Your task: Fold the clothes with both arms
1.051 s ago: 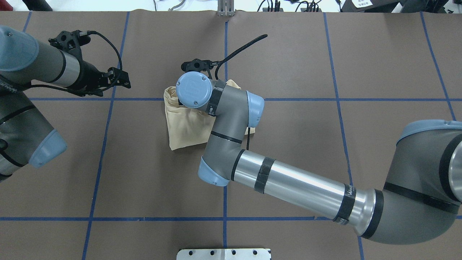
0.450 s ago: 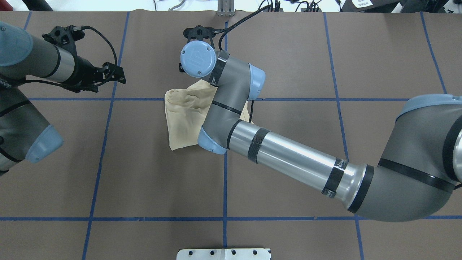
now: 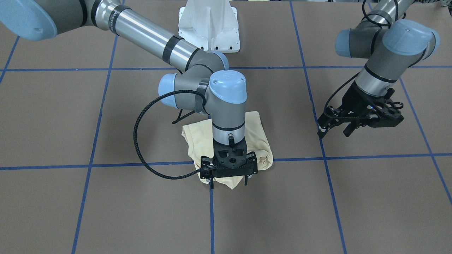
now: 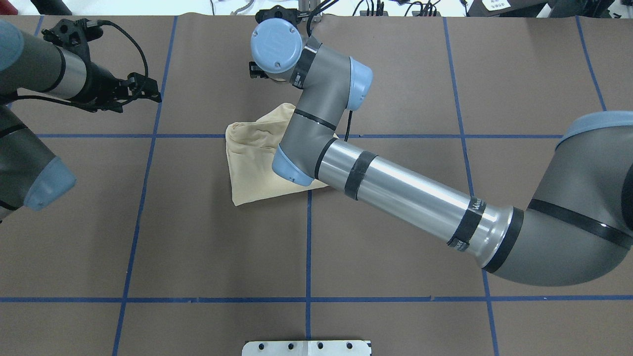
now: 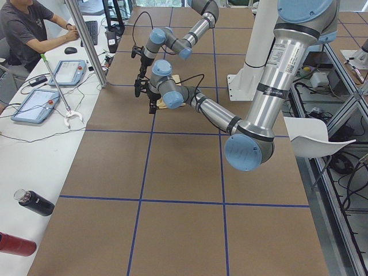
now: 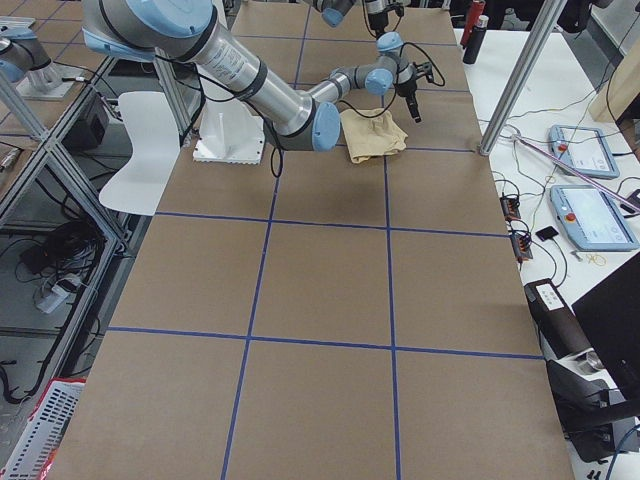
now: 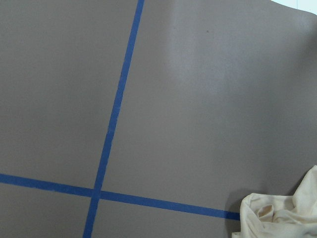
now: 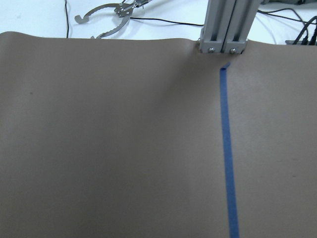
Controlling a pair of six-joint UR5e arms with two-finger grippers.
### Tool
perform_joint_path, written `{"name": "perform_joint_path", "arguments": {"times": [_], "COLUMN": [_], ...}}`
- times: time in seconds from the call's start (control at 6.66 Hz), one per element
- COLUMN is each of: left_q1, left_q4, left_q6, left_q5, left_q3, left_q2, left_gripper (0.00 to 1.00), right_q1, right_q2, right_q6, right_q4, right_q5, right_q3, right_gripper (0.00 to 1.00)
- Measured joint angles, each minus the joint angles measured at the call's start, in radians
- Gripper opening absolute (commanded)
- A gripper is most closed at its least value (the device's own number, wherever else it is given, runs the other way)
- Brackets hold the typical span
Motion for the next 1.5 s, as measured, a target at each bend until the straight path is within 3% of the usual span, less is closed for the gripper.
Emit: {"name": "perform_joint_path", "arguments": {"times": [0.15, 0.45, 0.9, 1.2, 1.5], "left_q1": [-0.045, -0.142, -0.194, -0.206, -0.243], "left_q4": [-0.001, -0.015, -0.148, -0.17, -0.15], "left_q6": [0.096, 0.206, 0.27, 0.285, 0.456], "left_q5": [-0.016, -0.024, -0.018, -0.022, -0.034], "left_q3": [-0.007, -0.008, 0.005, 0.017, 0.011], "left_q2": [0.026, 0.052, 0.103, 0.136, 0.194], "left_gripper": [1.0, 1.0, 1.0, 1.0, 1.0], "right_q1": [0.058, 0.184, 0.378, 0.507, 0.626], "right_q2": [-0.025, -0.124, -0.458, -0.603, -0.715], "right_q6": [-0.034, -0.092, -0.264, -0.434, -0.58], "right_q4": [-0.132, -0.264, -0.257, -0.241, -0.246], "right_q5": [0.08, 0.26, 0.438, 0.518, 0.57], "right_q3": [0.098, 0.261, 0.526, 0.548, 0.55], "right_gripper": [0.99, 0.99, 1.0, 1.0, 1.0]}}
